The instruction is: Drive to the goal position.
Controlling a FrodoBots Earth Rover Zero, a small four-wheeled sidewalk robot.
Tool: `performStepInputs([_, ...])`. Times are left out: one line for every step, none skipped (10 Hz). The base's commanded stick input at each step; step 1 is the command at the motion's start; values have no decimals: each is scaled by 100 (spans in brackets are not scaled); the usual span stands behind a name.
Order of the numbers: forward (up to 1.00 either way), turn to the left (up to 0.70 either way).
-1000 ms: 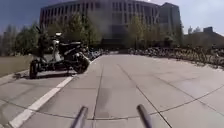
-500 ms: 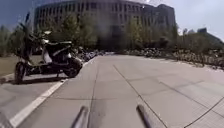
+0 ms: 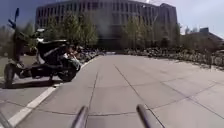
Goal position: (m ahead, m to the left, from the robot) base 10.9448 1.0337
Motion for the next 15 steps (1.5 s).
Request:
performStepInputs([70,0])
performStepInputs([70,0])
performStepInputs([70,0])
performStepInputs([70,0])
performStepInputs([70,0])
performStepInputs([70,0])
performStepInputs([70,0])
performStepInputs([70,0])
performStepInputs([70,0])
performStepInputs([70,0])
performStepInputs([70,0])
performStepInputs([70,0])
performStepInputs([70,0])
performStepInputs([70,0])
performStepInputs([70,0])
